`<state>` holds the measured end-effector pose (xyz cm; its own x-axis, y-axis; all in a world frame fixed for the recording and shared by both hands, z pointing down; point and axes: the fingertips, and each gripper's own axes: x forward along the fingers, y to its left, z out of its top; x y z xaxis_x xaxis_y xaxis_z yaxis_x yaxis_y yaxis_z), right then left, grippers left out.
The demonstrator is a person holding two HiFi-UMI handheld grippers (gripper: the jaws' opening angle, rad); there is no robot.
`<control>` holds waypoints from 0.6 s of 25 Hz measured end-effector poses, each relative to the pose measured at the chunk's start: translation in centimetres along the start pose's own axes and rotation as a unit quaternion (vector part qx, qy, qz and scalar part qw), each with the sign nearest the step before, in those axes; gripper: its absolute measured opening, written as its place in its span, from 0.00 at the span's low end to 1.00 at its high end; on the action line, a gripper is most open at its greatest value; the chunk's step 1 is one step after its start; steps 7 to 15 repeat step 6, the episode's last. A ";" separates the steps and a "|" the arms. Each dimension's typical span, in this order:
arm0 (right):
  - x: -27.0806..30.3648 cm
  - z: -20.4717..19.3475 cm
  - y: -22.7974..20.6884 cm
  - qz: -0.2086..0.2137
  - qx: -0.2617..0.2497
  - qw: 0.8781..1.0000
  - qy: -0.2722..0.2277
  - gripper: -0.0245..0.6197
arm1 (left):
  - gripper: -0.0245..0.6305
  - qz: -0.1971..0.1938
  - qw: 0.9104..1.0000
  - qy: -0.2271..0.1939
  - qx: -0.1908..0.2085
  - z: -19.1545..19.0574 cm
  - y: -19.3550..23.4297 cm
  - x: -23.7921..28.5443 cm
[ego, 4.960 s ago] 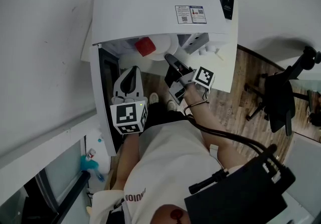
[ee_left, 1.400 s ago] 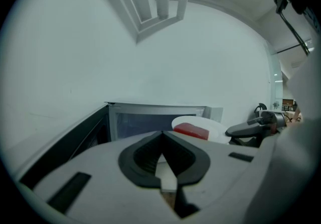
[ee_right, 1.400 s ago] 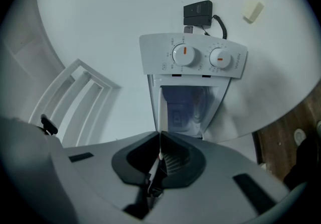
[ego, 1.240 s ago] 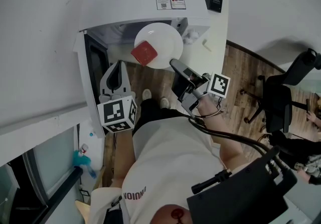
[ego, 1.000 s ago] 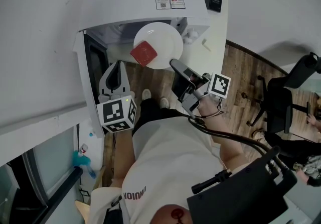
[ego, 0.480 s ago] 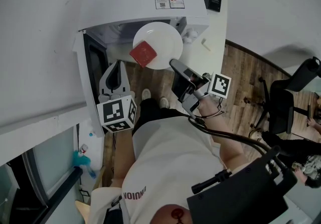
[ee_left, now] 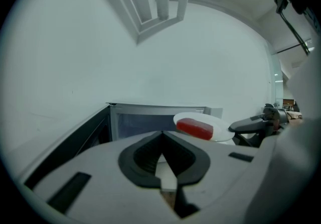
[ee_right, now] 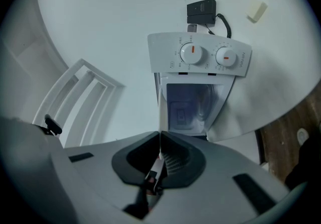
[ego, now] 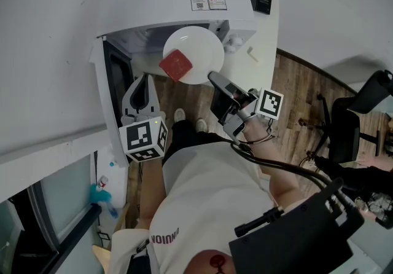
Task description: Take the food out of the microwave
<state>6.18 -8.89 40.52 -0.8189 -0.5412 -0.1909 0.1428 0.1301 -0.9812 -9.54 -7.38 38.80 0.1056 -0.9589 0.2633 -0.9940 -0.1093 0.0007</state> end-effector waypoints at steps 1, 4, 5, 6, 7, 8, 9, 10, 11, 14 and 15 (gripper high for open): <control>0.0 0.0 0.0 0.000 0.000 1.000 0.000 0.08 | 0.06 0.000 1.000 0.000 0.000 0.0 0.0 0.0; 0.1 -0.1 0.0 0.000 0.000 1.000 0.001 0.08 | 0.06 0.001 1.000 0.000 0.000 0.0 0.2 0.0; 0.1 -0.1 -0.1 0.000 0.000 1.000 0.001 0.08 | 0.06 0.001 1.000 0.000 -0.001 -0.1 0.2 0.0; 0.1 -0.1 -0.1 0.000 0.000 1.000 0.001 0.08 | 0.06 0.001 1.000 0.000 -0.001 -0.1 0.2 0.0; 0.1 -0.1 -0.1 0.000 0.000 1.000 0.001 0.08 | 0.06 0.001 1.000 0.000 -0.001 -0.1 0.2 0.0; 0.1 -0.1 -0.1 0.000 0.000 1.000 0.001 0.08 | 0.06 0.001 1.000 0.000 -0.001 -0.1 0.2 0.0; 0.1 -0.1 -0.1 0.000 0.000 1.000 0.001 0.08 | 0.06 0.001 1.000 0.000 -0.001 -0.1 0.2 0.0; 0.1 -0.1 -0.1 0.000 0.000 1.000 0.001 0.08 | 0.06 0.001 1.000 0.000 -0.001 -0.1 0.2 0.0; 0.1 -0.1 -0.1 0.000 0.000 1.000 0.001 0.08 | 0.06 0.001 1.000 0.000 -0.001 -0.1 0.2 0.0; 0.1 -0.1 -0.1 0.000 0.000 1.000 0.001 0.08 | 0.06 0.001 1.000 0.000 -0.001 -0.1 0.2 0.0; 0.1 -0.1 -0.1 0.000 0.000 1.000 0.001 0.08 | 0.06 0.001 1.000 0.000 -0.001 -0.1 0.2 0.0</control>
